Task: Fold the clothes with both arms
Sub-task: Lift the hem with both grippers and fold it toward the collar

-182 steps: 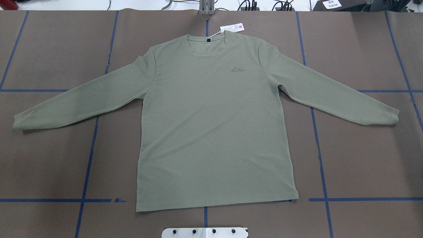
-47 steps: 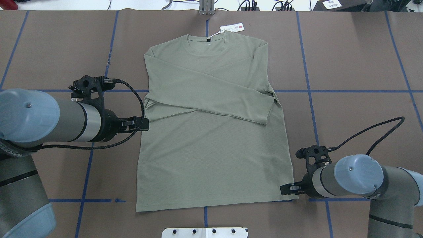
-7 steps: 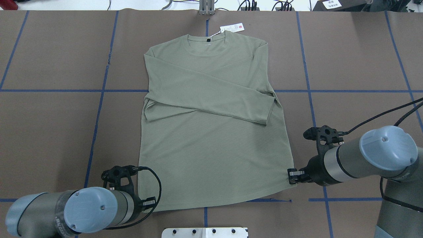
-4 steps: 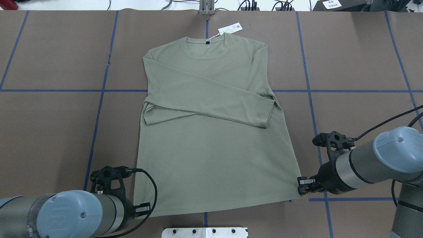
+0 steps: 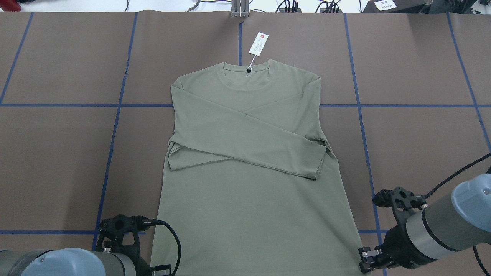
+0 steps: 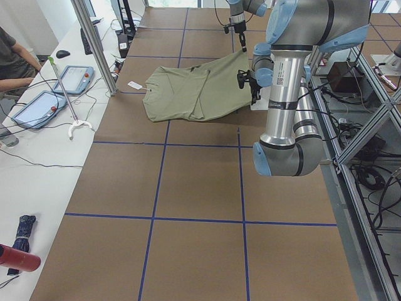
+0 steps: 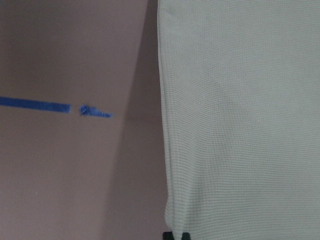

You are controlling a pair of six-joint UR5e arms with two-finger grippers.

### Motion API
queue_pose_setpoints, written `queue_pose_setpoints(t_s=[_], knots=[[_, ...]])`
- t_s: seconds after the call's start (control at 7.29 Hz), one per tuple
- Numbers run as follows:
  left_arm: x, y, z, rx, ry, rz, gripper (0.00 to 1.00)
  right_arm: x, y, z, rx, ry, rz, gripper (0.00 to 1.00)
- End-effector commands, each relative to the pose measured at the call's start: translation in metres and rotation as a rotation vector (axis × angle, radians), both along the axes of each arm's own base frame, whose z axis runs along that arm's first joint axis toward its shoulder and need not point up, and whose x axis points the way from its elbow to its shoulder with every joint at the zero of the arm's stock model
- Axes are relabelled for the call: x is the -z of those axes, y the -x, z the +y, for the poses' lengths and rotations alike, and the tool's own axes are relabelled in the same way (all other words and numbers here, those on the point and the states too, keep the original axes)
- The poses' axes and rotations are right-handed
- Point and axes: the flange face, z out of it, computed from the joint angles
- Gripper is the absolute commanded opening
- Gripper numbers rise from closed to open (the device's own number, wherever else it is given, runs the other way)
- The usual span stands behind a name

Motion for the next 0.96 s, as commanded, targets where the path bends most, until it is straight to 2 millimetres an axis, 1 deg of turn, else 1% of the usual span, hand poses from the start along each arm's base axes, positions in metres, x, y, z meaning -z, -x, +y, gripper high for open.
queue_pose_setpoints(t_s=[0.0,0.14,0.27,0.41,0.55,0.69,0.82], knots=[[0.011,0.005,0.009,-0.022,0.0,0.007,0.0,0.003,-0.004,0.013,0.02,0.02,0.007,0.0],[0.017,0.004,0.009,-0.022,0.0,0.022,0.0,0.002,-0.009,-0.001,-0.019,0.019,0.006,0.0],[0.026,0.004,-0.002,0.001,-0.005,0.042,0.0,0.004,-0.019,-0.022,-0.078,0.01,-0.004,0.0],[0.042,0.013,-0.032,0.037,-0.049,0.079,0.0,0.019,-0.021,-0.05,-0.149,-0.007,-0.044,0.0],[0.048,0.033,-0.078,0.092,-0.075,0.083,0.0,0.022,-0.028,-0.077,-0.217,-0.013,-0.054,0.0],[0.048,0.056,-0.124,0.134,-0.076,0.081,0.0,0.028,-0.033,-0.105,-0.281,-0.023,-0.071,0.0],[0.043,0.063,-0.162,0.177,-0.103,0.053,0.0,0.038,-0.036,-0.137,-0.346,-0.035,-0.093,0.0]])
